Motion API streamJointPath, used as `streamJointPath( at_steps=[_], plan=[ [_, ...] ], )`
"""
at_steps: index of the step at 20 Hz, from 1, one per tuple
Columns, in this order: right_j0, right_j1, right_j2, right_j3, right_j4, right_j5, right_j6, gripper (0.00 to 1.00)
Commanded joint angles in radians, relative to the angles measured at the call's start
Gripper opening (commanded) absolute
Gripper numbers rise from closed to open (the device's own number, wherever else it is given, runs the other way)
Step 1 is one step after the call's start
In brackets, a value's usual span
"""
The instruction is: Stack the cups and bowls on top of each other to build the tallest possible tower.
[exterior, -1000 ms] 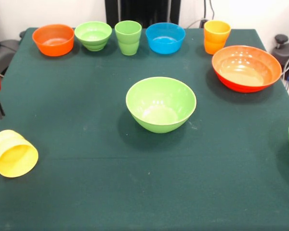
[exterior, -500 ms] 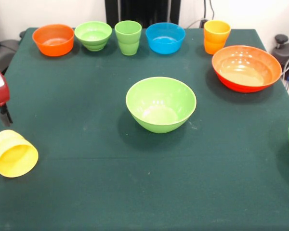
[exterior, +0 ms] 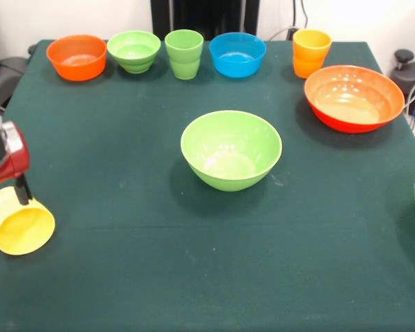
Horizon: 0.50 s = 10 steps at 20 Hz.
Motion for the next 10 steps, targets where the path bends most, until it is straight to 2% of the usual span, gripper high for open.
streamJointPath(
  at_steps=[1, 8, 10],
  plan=[
    [0.007, 0.041, 0.025, -0.079, 0.022, 0.073, 0.316, 1.00],
    [0.038, 0.015, 0.035, -0.041, 0.018, 0.086, 0.328, 1.00],
    [0.056, -0.008, 0.054, 0.002, 0.003, 0.087, 0.312, 1.00]
  ],
)
